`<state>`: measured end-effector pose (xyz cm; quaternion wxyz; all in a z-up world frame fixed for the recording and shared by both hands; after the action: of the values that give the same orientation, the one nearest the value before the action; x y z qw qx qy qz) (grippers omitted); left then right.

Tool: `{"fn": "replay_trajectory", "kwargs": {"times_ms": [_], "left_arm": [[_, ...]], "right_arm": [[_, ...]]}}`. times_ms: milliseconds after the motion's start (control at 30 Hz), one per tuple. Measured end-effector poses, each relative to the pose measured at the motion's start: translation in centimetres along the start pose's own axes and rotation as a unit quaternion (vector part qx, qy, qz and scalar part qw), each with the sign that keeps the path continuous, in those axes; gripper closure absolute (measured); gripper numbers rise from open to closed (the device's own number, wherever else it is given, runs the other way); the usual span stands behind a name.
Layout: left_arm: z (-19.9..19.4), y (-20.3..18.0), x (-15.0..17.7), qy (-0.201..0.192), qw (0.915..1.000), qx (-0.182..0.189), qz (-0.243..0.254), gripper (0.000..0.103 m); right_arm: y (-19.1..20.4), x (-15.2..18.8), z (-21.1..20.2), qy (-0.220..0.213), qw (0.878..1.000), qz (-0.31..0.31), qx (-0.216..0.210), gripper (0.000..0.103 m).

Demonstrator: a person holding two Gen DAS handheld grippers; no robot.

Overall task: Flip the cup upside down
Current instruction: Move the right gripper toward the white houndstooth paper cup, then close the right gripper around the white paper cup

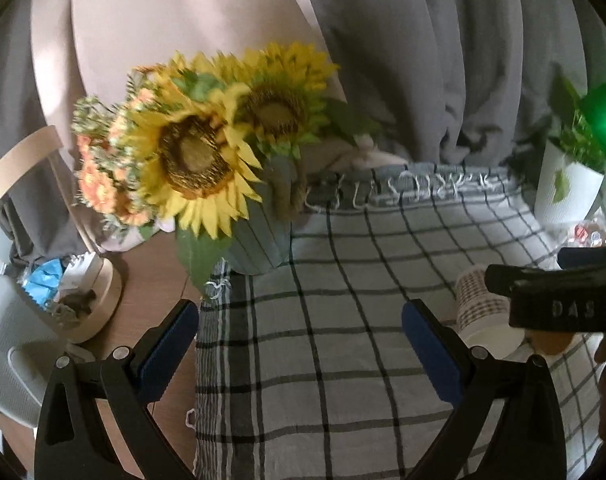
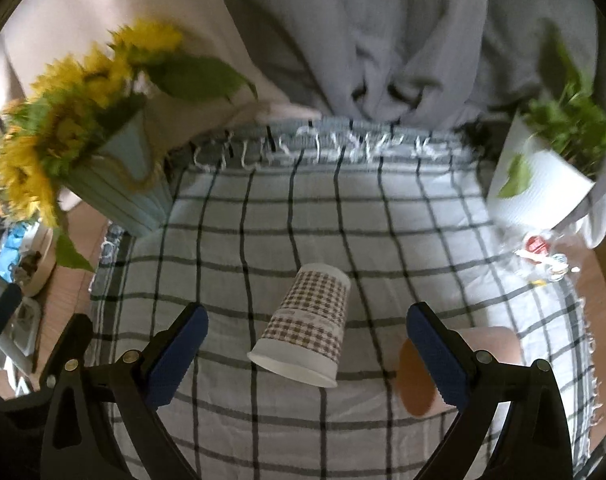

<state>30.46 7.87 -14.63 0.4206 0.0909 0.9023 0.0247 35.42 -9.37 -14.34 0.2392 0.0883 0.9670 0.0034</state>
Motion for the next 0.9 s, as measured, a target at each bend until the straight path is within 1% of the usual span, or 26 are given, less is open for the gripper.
{"fn": "replay_trajectory", "kwargs": {"times_ms": [200, 267, 333, 467, 567, 800, 867, 900], "left_arm": [[2.3, -0.1, -0.1, 0.021, 0.9997, 0.011, -0.008, 0.0], [2.9, -0.1, -0.1, 0.026, 0.9995, 0.012, -0.013, 0.0], [3.4, 0.1, 0.0, 0.03, 0.9993, 0.012, -0.018, 0.0], [4.4, 0.3, 0.1, 0.039, 0.9989, 0.01, -0.025, 0.0], [5.1, 0.3, 0.4, 0.049, 0.9983, 0.009, -0.029, 0.0], [6.2, 0.4, 0.9, 0.067, 0.9968, 0.014, -0.041, 0.0], [6.2, 0.4, 0.9, 0.068, 0.9968, 0.013, -0.039, 0.0], [6.2, 0.4, 1.0, 0.067, 0.9969, 0.013, -0.038, 0.0]], "right_arm": [[-0.1, -1.1, 3.5, 0.073, 0.997, 0.009, -0.009, 0.008], [-0.3, -1.3, 4.7, 0.104, 0.994, 0.016, -0.004, 0.01], [-0.4, -1.4, 5.9, 0.132, 0.991, 0.029, -0.011, 0.011], [-0.3, -0.9, 7.6, 0.174, 0.984, 0.029, -0.005, 0.019], [0.0, -0.5, 8.5, 0.195, 0.98, 0.034, -0.009, 0.021], [0.3, -0.2, 9.9, 0.207, 0.978, 0.035, 0.003, 0.026], [0.3, -0.2, 10.1, 0.207, 0.978, 0.036, 0.006, 0.032], [0.3, -0.1, 10.2, 0.208, 0.977, 0.038, 0.006, 0.039]]}}
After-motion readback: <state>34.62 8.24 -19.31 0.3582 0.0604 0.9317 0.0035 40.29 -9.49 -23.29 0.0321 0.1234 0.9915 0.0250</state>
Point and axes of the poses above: each gripper's, at about its wrist camera, not at the fingertips, and z roughly the way its jaws point, y to its left, x to its underside, the point moved 4 cm from there along z, roughly the way its jaws point, and after that the axes turned 1 degree about -z, right-handed, at the moved point
